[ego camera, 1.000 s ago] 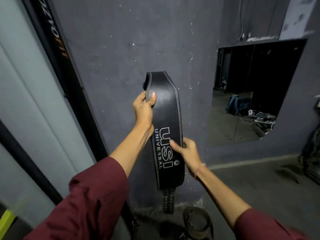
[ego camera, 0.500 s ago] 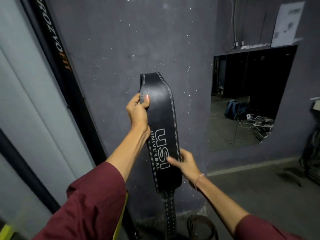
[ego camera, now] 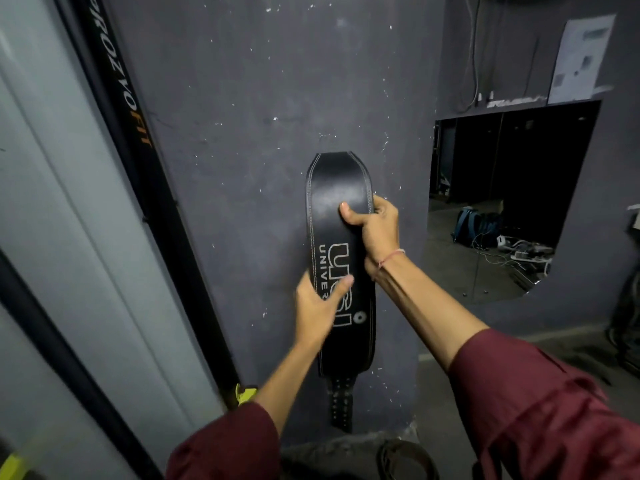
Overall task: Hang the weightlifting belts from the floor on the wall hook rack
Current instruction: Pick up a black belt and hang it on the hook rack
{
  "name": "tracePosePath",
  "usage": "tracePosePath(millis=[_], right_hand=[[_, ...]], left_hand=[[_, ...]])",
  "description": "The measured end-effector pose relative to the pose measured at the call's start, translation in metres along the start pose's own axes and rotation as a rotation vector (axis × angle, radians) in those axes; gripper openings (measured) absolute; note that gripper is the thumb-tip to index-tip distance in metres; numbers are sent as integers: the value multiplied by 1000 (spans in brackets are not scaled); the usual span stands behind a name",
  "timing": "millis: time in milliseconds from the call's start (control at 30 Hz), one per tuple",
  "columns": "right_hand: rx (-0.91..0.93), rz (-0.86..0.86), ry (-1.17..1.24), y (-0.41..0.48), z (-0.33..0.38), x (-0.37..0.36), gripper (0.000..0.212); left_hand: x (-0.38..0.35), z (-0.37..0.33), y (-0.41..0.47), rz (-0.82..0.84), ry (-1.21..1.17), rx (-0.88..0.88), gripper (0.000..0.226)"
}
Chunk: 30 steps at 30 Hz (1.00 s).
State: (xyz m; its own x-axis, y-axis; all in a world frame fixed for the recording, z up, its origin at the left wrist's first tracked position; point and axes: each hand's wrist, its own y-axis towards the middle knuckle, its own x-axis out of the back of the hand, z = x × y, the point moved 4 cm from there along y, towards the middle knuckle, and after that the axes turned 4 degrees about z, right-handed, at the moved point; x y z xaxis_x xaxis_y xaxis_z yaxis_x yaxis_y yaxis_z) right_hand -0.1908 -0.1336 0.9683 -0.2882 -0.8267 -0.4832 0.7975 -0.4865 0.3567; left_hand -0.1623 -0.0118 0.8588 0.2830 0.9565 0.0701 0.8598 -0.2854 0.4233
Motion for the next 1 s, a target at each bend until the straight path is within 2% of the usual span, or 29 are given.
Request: tracePosePath(millis=[133,233,267,333,367,400,467,567,633,733,833,867,933,1000], right_hand=[[20,-11,33,3,12,2,18],[52,7,12,2,16,2,18],[65,17,1,0,16,3,18],[75,46,-26,-7,13,5,18],[71,66,-41,-12,10,7,19],[63,90,-52,-19,6,9,22],[47,143,-59,-33,-4,13,27],[7,203,-62,-48,-17,21,30],[-55,223,-63,-55,-21,29,31],[-103,225,-107,-54,-19,32,30],[-8,208,-214,-42,-3,29,31],[16,222,-224,-41,2,26,29],[44,274,-239,-48,5,24,27],[42,337,-290,-62,-1,25,29]], left_hand=[[1,64,-49,65,67,149,37],[-4,60,-58,63,-3,181,29],[-4,51,-52,36,-21,216,38],[-1,29,-27,-31,-85,315,83],[1,18,-9,-50,-127,360,99],[4,0,10,-38,-167,378,105],[8,-43,49,39,-252,316,94],[12,-97,87,52,-361,249,54],[13,-102,91,77,-401,264,28],[6,-95,73,91,-446,186,14],[-3,-98,49,138,-588,145,15],[-4,-98,45,165,-655,190,14],[0,-100,46,220,-731,394,18],[9,-101,56,214,-734,508,41]])
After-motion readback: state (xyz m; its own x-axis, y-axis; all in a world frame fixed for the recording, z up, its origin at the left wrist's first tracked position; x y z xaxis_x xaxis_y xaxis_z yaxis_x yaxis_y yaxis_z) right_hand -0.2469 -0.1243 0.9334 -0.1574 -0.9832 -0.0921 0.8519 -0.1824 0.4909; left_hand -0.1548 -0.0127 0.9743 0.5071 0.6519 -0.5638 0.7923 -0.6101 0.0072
